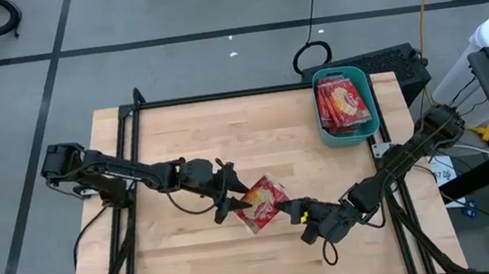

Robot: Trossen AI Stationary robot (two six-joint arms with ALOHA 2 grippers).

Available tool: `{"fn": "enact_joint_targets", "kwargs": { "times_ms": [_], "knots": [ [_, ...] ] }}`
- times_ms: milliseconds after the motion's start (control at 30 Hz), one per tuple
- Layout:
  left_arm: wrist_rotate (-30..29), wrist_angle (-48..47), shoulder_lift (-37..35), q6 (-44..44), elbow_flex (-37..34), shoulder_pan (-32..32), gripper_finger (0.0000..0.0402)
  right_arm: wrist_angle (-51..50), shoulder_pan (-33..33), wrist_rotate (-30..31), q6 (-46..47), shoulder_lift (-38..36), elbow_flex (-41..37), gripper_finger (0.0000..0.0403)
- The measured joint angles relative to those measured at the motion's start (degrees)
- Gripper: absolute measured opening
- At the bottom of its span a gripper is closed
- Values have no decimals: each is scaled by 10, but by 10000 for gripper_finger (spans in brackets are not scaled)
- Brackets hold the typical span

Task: Sort popcorn bags into baskets
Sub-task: Put the red popcorn bag into the green bin

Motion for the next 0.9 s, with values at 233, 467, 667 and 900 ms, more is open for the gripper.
{"fn": "enact_joint_targets", "kwargs": {
  "times_ms": [233,467,667,900],
  "knots": [
    [38,8,0,32,0,24,78,27,-22,-11,-78,0,0,7],
    [51,10,0,50,0,50,24,38,-42,-8,-6,0,0,50],
    [47,-57,-41,86,0,92,18,42,-45,-6,169,0,-27,110],
    [21,-148,-136,136,1,138,17,72,-41,15,518,0,-54,146]
  ]
}}
